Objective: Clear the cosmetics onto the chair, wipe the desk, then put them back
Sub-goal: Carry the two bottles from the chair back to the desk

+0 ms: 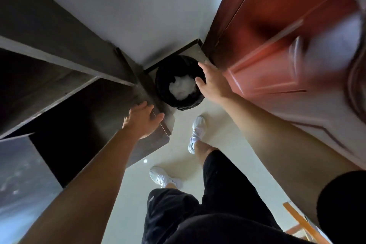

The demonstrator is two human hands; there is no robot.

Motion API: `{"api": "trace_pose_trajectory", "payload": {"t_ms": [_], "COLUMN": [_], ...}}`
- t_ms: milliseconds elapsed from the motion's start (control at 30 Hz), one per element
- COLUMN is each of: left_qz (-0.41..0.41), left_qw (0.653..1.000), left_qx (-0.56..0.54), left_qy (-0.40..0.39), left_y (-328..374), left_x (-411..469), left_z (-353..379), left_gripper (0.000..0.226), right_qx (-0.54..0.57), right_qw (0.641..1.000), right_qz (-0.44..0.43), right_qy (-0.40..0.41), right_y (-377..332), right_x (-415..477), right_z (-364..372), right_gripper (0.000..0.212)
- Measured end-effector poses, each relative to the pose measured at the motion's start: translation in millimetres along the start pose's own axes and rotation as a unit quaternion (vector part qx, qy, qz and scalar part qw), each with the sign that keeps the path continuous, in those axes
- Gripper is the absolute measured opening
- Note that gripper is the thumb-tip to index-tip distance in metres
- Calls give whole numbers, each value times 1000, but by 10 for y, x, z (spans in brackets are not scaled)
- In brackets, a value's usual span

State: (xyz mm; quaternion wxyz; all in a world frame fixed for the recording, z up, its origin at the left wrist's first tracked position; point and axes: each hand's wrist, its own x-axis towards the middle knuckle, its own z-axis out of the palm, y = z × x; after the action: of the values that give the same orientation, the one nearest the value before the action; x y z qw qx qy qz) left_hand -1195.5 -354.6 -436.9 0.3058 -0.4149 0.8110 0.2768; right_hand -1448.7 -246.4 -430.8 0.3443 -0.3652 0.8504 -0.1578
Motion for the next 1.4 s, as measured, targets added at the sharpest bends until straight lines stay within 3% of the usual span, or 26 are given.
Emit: {"api": "trace_pose_trajectory", "payload": {"t_ms": [167, 333, 467, 600, 767, 967, 1100, 1233, 1400], "left_qz": [111, 231, 326, 410, 524, 645, 691, 696, 710], "left_qw": [982, 931, 882, 840, 790, 698, 656, 676, 675], "left_qx": [92, 148, 164, 139, 89, 128, 153, 141, 168], "left_qy": [125, 240, 299, 327, 306, 282, 261, 195, 110], "left_y": [466, 840, 932, 1122, 1850, 2798, 3373, 3874, 4377], "left_x": [-298, -939, -1615, -2354, -3386, -4654, -5381, -5988, -6587], "left_z": [-636, -1110, -1109, -834, -302, 687, 1600, 2653, 3966], "left_gripper": [73, 72, 71, 70, 70, 66, 67, 69, 74], "right_qx": [-9, -13, -20, 7, 19, 32, 51, 77, 99], "right_qw": [990, 952, 907, 870, 813, 710, 663, 646, 630], "right_qz": [-10, 6, 26, 89, 169, 245, 299, 363, 428], "right_qy": [142, 304, 420, 486, 557, 659, 684, 667, 641], "right_y": [-173, -337, -392, -338, -1, 680, 1245, 1871, 2689], "right_x": [-460, -1416, -2539, -3718, -5294, -7058, -8020, -8956, -10139], "right_z": [-625, -961, -833, -454, -209, -51, 249, 577, 927], "right_gripper": [56, 55, 54, 59, 58, 55, 56, 59, 60]}}
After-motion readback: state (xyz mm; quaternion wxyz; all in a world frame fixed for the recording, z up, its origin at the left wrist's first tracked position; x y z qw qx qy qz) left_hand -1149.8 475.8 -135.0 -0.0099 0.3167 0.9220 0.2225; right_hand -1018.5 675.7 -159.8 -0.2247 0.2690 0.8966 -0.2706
